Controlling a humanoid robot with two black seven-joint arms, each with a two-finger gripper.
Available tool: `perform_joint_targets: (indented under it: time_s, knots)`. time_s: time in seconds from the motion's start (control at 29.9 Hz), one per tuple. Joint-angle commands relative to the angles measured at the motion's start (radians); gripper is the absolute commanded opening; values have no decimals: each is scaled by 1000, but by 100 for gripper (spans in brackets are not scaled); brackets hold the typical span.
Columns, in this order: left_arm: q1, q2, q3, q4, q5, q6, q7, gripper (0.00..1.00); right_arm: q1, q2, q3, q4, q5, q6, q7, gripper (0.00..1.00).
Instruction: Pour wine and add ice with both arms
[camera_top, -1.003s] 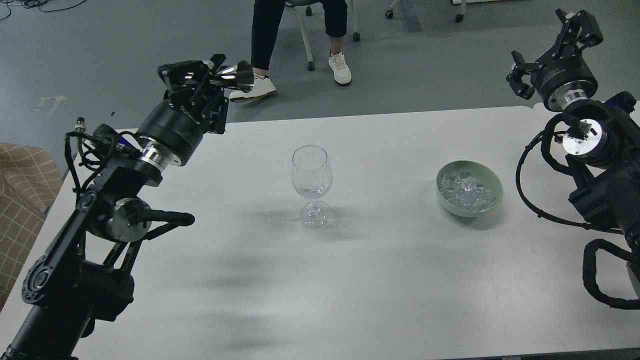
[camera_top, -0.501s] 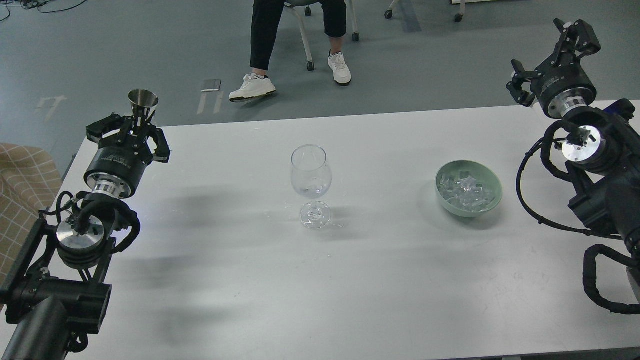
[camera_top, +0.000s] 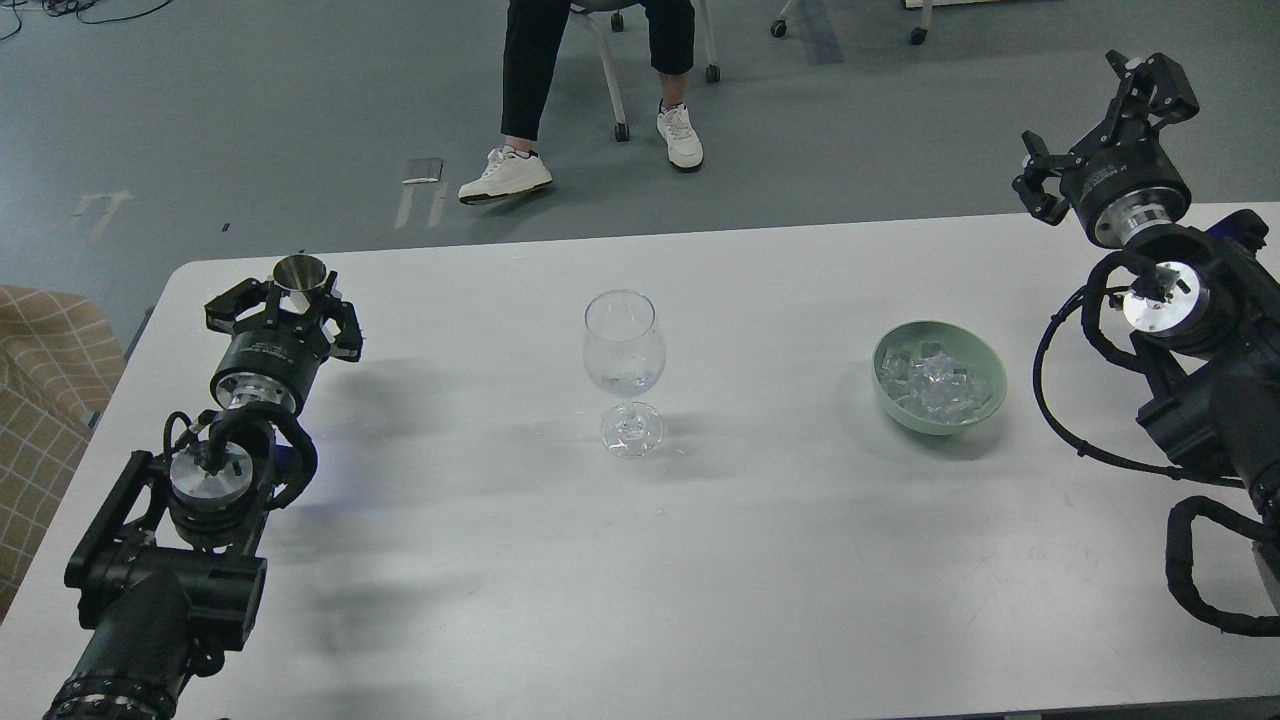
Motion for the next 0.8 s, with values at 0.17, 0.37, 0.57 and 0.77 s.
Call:
perform_joint_targets:
  time_s: [0.17,0.37,0.57,0.77]
  knots:
    - [-10,-1,2,31,2,-11,-2,43,1,0,-32,0,0,-1,0,100]
    - [-8,-2,5,34,3,-8,-2,57,0,4,-32,0,0,-1,1,100]
    - [-8,-2,5,54,6,-8,-2,58,0,4,-32,0,0,-8,0,100]
    - [-10,1,3,52,9,-9,-2,58,3,4,-32,0,0,-8,1,100]
